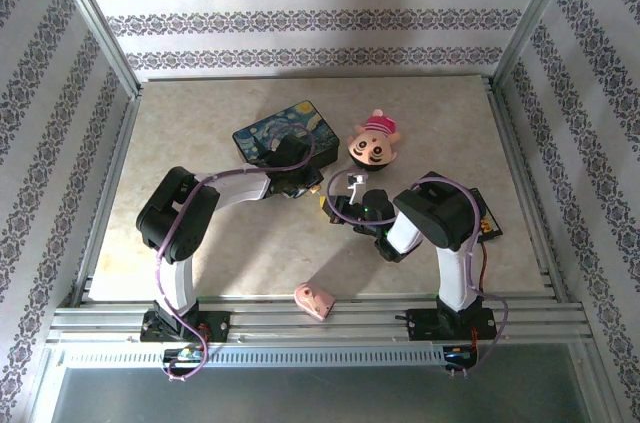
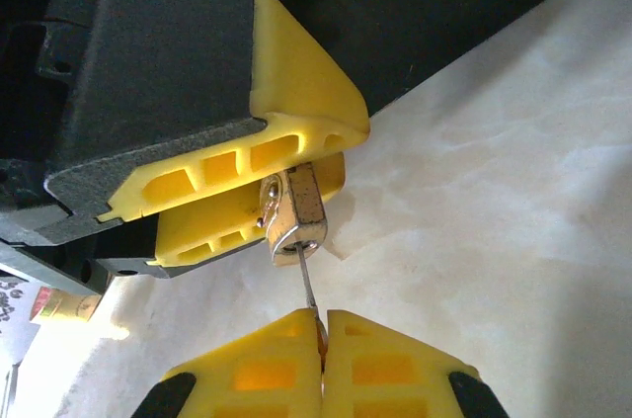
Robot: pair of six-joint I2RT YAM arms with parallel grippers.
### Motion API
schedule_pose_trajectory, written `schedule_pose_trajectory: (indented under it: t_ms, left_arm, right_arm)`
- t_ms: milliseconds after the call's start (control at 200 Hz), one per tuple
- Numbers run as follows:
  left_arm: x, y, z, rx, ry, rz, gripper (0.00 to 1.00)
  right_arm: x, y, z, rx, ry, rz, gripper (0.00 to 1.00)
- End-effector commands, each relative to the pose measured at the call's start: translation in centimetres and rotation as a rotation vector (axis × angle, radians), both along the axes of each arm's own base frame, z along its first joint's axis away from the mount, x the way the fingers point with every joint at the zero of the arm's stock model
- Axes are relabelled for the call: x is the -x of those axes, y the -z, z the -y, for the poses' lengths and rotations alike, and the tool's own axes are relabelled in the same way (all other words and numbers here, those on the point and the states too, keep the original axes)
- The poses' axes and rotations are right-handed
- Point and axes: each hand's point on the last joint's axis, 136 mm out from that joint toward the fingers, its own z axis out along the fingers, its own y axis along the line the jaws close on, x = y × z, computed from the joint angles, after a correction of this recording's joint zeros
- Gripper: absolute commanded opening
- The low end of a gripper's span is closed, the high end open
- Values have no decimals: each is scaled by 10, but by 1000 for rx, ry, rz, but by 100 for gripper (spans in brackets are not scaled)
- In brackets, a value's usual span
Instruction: Unlock the padlock with the key
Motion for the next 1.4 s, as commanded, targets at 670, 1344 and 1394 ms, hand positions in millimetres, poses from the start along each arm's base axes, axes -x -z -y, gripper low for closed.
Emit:
schedule_pose_trajectory:
  t_ms: [670, 1344, 1394]
  left_arm:
    - [36, 3, 28, 181, 78, -162, 13]
    - [36, 7, 18, 174, 49, -171, 11]
    - [35, 7, 18, 173, 48, -169, 11]
  right_arm:
    - [-19, -21, 0, -101, -40, 10, 0]
    - [-29, -22, 26, -186, 4, -104, 0]
    - [-29, -20, 26, -198, 6, -125, 0]
